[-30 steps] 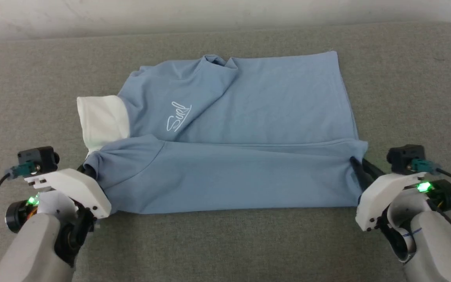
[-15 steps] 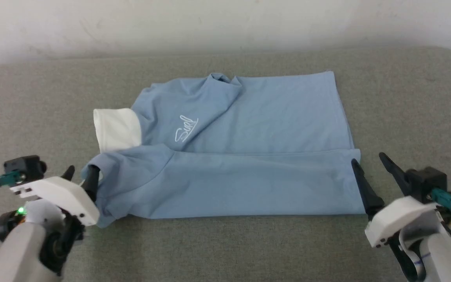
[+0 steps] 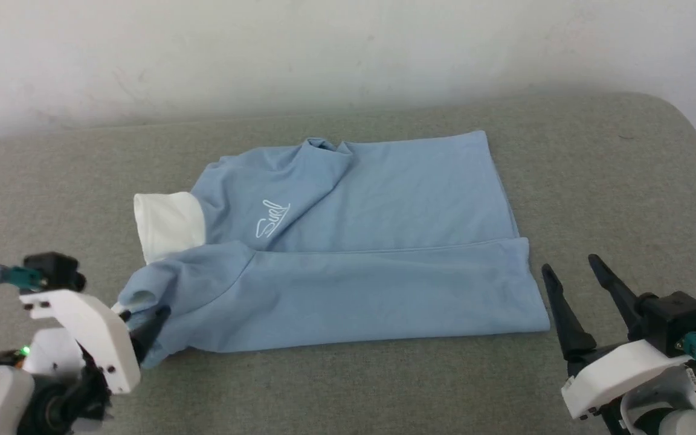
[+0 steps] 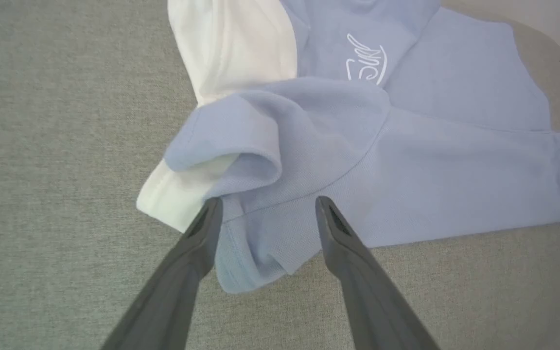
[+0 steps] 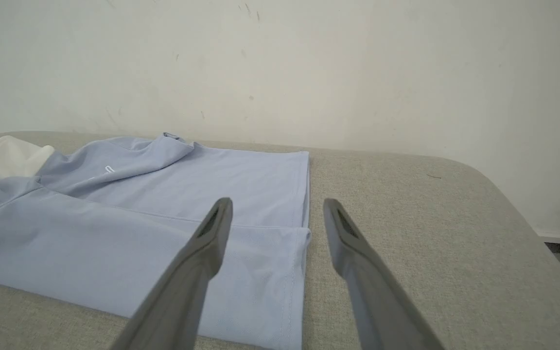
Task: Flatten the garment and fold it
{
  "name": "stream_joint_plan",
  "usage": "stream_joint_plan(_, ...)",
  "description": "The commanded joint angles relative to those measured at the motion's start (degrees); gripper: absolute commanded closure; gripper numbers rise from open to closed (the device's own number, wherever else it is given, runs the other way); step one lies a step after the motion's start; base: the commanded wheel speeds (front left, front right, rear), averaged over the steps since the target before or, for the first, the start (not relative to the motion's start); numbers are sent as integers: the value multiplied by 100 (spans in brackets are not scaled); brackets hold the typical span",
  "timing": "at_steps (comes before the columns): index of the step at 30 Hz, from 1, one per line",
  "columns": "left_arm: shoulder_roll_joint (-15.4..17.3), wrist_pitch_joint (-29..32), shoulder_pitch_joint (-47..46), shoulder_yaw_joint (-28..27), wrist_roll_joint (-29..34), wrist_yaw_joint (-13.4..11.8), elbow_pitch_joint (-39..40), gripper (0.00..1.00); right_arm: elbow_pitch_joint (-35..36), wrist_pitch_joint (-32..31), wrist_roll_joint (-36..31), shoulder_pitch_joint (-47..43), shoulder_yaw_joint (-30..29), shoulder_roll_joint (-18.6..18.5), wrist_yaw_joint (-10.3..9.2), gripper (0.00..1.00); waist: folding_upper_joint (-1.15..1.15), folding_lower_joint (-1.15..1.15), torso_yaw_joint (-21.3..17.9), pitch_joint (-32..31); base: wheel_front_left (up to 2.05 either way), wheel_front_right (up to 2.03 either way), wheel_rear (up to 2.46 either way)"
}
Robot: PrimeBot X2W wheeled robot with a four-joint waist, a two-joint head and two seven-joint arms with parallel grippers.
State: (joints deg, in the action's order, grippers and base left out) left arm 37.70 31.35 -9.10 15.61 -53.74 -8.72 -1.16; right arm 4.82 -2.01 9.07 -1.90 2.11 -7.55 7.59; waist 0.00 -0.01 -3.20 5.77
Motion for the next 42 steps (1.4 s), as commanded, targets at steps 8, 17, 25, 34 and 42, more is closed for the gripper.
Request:
stream_joint_plan(8, -281, 318, -79, 592, 172, -16, -758, 0, 141, -111, 129, -51, 58, 115, -10, 0, 0, 1, -201, 216, 0, 0, 0)
stream_joint_plan(17, -598, 673, -262, 1159, 273, 268, -1538, 100, 81, -256, 293, -11, -29, 74, -10, 0, 0, 1, -320, 236, 0, 0, 0)
stream_joint_plan(25, -534, 482, -286, 1065, 228, 394, -1511, 100, -457, -1279, 772, 247, -24, -180, -10, 0, 0, 1, -379, 219, 0, 0, 0)
stream_joint_plan(34, -297, 259, -442, 827, 323, 277, -710, 100, -1952, -2259, 1376, 1368, 423, -382, -10, 0, 0, 1, -188, 378, 0, 0, 0)
stream_joint_plan(42, -298, 345, -556, 884, 368, 219, -362, 100, -3350, -2753, 1701, 2349, 1131, -355, -10, 0, 0, 1, -36, 508, 0, 0, 0)
